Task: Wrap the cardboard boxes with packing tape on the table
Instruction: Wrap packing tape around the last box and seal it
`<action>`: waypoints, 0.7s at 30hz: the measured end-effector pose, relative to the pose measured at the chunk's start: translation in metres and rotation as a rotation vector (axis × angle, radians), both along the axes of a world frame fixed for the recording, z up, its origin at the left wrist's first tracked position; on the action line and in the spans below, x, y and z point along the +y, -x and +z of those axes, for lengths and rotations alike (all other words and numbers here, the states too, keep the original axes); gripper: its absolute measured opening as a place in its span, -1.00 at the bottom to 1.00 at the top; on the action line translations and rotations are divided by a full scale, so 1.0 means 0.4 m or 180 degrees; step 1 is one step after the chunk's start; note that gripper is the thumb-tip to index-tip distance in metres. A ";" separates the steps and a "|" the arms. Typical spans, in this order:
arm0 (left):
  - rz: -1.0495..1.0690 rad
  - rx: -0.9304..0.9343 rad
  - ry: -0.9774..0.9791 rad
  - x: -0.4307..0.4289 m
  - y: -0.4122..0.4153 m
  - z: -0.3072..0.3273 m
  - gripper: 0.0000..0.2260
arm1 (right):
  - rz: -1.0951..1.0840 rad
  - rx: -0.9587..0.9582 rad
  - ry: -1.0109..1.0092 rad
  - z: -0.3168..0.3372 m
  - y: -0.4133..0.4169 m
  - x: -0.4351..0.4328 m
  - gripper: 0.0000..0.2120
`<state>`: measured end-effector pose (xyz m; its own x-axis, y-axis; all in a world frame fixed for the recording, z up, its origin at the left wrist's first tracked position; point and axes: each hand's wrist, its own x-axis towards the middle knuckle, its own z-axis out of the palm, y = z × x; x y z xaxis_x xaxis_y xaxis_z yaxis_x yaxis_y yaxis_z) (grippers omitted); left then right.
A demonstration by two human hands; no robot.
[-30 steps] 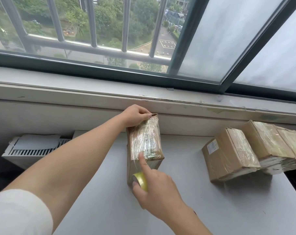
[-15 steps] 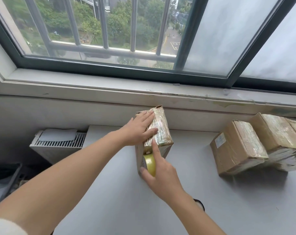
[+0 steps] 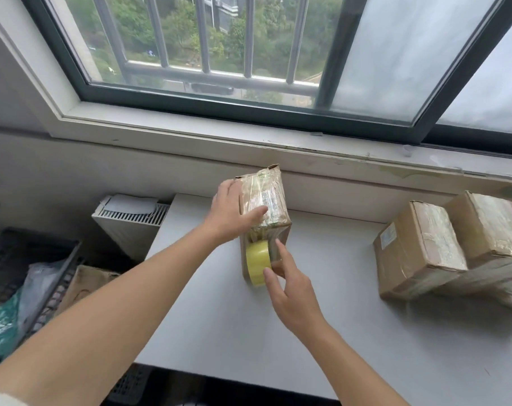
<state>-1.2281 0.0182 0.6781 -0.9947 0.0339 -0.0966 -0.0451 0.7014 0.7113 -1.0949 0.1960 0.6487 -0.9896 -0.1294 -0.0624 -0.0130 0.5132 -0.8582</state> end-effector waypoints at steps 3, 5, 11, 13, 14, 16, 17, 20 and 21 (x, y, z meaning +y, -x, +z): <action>0.1022 -0.0050 -0.0524 0.014 -0.111 -0.019 -0.49 | -0.0434 0.0362 0.0176 -0.015 -0.011 0.060 -0.63; 0.1295 -0.0379 -0.0798 0.023 -0.166 -0.045 -0.55 | -0.0732 0.0220 -0.0155 -0.049 -0.004 0.128 -0.77; 0.1570 -0.0893 -0.1966 0.078 -0.212 -0.039 -0.44 | -0.0008 -0.1313 -0.2255 -0.194 0.004 0.303 -0.87; 0.1661 -0.0806 -0.2066 0.092 -0.214 -0.034 -0.57 | 0.0278 -0.1544 -0.2547 -0.217 -0.009 0.321 -0.89; 0.1714 -0.0764 -0.2102 0.098 -0.214 -0.031 -0.63 | 0.0416 -0.1608 -0.2670 -0.226 -0.015 0.325 -0.87; 0.1770 -0.0667 -0.2122 0.110 -0.215 -0.024 -0.75 | 0.0567 -0.1685 -0.2829 -0.241 -0.030 0.326 -0.84; 0.1769 -0.0616 -0.2127 0.115 -0.215 -0.023 -0.78 | 0.0585 -0.1702 -0.2871 -0.248 -0.036 0.323 -0.83; 0.1742 -0.0551 -0.2242 0.126 -0.220 -0.024 -0.86 | 0.0550 -0.1694 -0.2935 -0.268 -0.051 0.311 -0.90; 0.1730 -0.0567 -0.2296 0.129 -0.222 -0.026 -0.87 | 0.0525 -0.1675 -0.2945 -0.272 -0.053 0.306 -0.92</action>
<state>-1.1393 0.0698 0.6675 -0.8640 -0.3223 -0.3868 -0.3894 -0.0592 0.9192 -1.0735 0.3186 0.5399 -0.7845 0.0572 -0.6174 0.1162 0.9917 -0.0558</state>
